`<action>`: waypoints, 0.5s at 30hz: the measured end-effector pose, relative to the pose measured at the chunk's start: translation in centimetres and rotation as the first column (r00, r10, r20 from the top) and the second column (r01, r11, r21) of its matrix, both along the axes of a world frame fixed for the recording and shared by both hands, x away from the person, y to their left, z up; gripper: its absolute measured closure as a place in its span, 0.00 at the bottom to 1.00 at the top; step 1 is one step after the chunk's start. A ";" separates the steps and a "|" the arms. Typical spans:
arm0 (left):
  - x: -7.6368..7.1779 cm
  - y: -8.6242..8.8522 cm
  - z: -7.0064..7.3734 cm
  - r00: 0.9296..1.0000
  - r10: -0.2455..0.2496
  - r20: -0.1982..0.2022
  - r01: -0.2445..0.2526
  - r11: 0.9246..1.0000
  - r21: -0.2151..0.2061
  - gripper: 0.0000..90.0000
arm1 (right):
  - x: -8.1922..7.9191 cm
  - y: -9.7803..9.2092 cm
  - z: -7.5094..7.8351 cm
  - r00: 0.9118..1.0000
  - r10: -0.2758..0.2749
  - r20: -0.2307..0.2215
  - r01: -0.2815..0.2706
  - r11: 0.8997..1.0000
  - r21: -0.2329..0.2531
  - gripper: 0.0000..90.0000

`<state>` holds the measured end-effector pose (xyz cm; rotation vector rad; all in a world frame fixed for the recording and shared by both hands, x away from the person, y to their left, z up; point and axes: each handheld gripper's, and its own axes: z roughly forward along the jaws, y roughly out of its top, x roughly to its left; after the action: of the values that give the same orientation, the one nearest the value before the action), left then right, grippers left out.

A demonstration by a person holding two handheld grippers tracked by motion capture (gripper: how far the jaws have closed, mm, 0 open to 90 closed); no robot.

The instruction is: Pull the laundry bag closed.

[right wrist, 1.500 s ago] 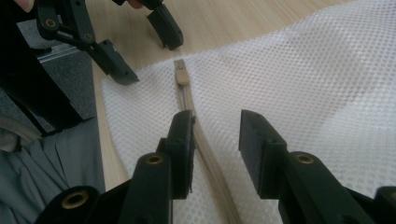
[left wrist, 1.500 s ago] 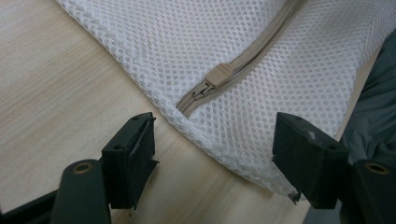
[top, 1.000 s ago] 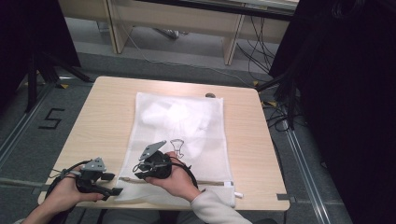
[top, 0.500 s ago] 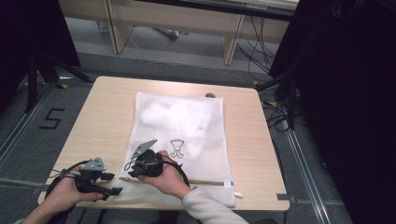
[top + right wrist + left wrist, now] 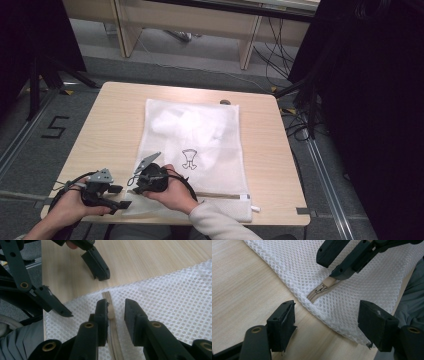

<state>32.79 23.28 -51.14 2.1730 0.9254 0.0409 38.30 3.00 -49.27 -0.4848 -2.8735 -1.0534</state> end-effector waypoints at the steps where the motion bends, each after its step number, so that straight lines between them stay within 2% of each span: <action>1: 0.0 0.0 0.0 1.000 0.000 0.000 0.000 1.000 0.000 0.33 | 0.0 0.0 0.0 1.000 0.000 0.000 0.000 1.000 0.000 0.81; 2: 0.0 0.0 0.0 1.000 0.001 -0.001 -0.001 1.000 -0.001 0.33 | 0.1 0.1 -0.1 1.000 0.016 0.008 -0.016 1.000 0.006 0.81; 3: 0.0 0.0 0.0 1.000 0.002 -0.001 -0.002 1.000 -0.002 0.33 | 0.0 0.2 0.0 1.000 0.002 0.009 -0.002 1.000 -0.001 0.81; 8: 0.1 0.1 0.1 1.000 -0.014 0.009 0.014 1.000 0.010 0.33 | -0.2 0.5 -0.2 1.000 0.012 0.000 -0.012 1.000 -0.008 0.81; 12: 0.0 0.1 0.0 1.000 -0.008 0.007 0.008 1.000 0.003 0.33 | -0.3 0.7 -0.7 1.000 0.009 -0.005 -0.009 0.999 -0.032 0.86; 13: 0.1 0.1 0.1 1.000 -0.014 0.008 0.014 1.000 0.010 0.33 | -0.2 0.8 -0.6 1.000 0.014 -0.011 -0.015 1.000 -0.028 0.90; 15: 0.1 0.2 0.1 1.000 -0.016 0.006 0.015 1.000 0.021 0.33 | -0.4 0.9 -0.5 1.000 0.012 -0.011 -0.013 1.000 -0.028 0.91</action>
<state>32.92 23.46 -51.04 2.1985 0.9085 0.0501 37.95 3.87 -49.74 -0.4719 -2.8823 -1.0065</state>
